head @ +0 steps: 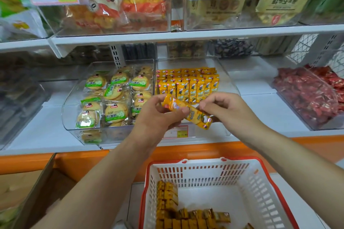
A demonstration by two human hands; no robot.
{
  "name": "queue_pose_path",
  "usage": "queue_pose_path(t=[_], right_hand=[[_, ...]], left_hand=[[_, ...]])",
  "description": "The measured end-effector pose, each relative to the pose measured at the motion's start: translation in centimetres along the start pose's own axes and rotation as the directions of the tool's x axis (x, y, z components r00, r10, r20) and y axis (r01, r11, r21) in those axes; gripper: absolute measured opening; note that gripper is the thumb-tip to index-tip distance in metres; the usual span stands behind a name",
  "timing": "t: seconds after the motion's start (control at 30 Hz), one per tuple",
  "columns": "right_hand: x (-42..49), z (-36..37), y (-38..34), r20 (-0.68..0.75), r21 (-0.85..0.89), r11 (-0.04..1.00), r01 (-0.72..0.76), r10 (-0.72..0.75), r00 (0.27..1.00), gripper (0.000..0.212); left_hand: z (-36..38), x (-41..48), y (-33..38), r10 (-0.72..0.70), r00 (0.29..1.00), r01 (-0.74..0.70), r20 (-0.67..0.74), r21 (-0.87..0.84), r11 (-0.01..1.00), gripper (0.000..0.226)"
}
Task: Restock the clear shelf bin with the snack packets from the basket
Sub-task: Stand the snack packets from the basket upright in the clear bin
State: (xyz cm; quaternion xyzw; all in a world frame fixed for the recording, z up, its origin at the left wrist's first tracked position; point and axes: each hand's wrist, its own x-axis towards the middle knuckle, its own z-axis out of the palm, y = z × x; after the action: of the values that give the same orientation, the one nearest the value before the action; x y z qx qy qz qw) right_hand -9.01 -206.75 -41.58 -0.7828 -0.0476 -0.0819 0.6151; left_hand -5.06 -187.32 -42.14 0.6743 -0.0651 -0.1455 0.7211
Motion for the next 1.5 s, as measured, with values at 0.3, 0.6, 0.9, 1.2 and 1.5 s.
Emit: queue_pose_path(t=[0.3, 0.6, 0.9, 1.2, 1.5], right_hand=[[1.9, 0.3, 0.3, 0.205, -0.021, 0.999, -0.031, 0.035, 0.978, 0.064], [11.8, -1.7, 6.4, -0.03, -0.469, 0.882, -0.044, 0.033, 0.999, 0.051], [16.6, 0.1, 11.1, -0.044, -0.734, 0.679, -0.022, -0.015, 0.999, 0.045], [15.8, 1.0, 9.7, -0.019, -0.815, 0.578, -0.037, 0.037, 0.999, 0.052], [7.3, -1.4, 2.9, -0.03, -0.791, 0.612, 0.0, -0.039, 0.999, 0.032]], left_hand=[[0.0, 0.4, -0.1, 0.067, 0.997, -0.066, -0.022, 0.049, 0.997, 0.043], [-3.1, 2.3, -2.2, 0.175, 0.961, 0.058, -0.213, 0.777, 0.627, 0.073], [-2.9, 2.9, -3.4, 0.066, 0.98, 0.13, -0.19, 0.847, 0.515, 0.077], [-3.1, 2.9, -3.5, 0.085, 0.98, 0.108, -0.177, 0.846, 0.522, 0.077], [-2.8, 0.2, -0.8, 0.233, 0.969, -0.056, -0.077, 0.854, 0.517, 0.065]])
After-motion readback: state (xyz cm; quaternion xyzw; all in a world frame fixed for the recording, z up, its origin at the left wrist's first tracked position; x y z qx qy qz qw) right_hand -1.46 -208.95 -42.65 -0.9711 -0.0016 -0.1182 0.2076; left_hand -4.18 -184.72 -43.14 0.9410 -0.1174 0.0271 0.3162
